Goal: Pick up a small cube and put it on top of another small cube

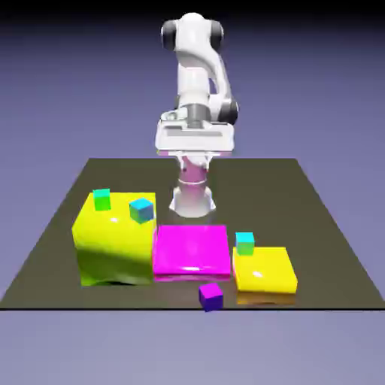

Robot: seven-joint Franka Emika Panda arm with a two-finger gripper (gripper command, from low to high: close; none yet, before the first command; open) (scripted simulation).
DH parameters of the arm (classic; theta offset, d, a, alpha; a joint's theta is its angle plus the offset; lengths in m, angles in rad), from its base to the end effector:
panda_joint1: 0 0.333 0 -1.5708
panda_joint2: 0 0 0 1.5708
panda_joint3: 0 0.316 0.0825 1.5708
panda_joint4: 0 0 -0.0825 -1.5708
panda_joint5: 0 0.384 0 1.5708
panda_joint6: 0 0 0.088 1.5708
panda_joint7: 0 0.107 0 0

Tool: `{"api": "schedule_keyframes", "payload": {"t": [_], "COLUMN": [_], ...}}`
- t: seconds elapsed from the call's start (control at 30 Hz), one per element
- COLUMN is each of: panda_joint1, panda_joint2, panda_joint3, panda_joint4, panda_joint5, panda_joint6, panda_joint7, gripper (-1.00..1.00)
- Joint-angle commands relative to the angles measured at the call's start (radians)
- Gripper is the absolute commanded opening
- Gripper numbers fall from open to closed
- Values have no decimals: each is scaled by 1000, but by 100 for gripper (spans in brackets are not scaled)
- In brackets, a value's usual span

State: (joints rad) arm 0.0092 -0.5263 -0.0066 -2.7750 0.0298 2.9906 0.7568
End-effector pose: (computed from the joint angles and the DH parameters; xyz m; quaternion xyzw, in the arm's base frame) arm 0.4006 -0.0011 0.4517 -0.8616 0.3553 -0.3332 0.1428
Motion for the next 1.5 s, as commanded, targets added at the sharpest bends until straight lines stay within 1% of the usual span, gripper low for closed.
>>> {"api": "schedule_keyframes", "payload": {"t": [0.0,1.2,1.23,1.3,1.33,1.37,1.4,1.47], "panda_joint1": [-2,-84,-84,-44,-37,-37,-37,-78], "panda_joint2": [36,1338,1338,1374,1380,1380,1380,1344], "panda_joint3": [-6,-203,-203,-172,-167,-167,-167,-198], "panda_joint4": [29,1072,1072,1024,1016,1016,1016,1065], "panda_joint5": [25,914,914,961,968,968,968,921], "panda_joint6": [-39,-1420,-1420,-1333,-1319,-1319,-1319,-1406], "panda_joint7": [13,484,484,448,442,442,442,478], "gripper": [0,0,0,0,0,-100,-100,-100]}}
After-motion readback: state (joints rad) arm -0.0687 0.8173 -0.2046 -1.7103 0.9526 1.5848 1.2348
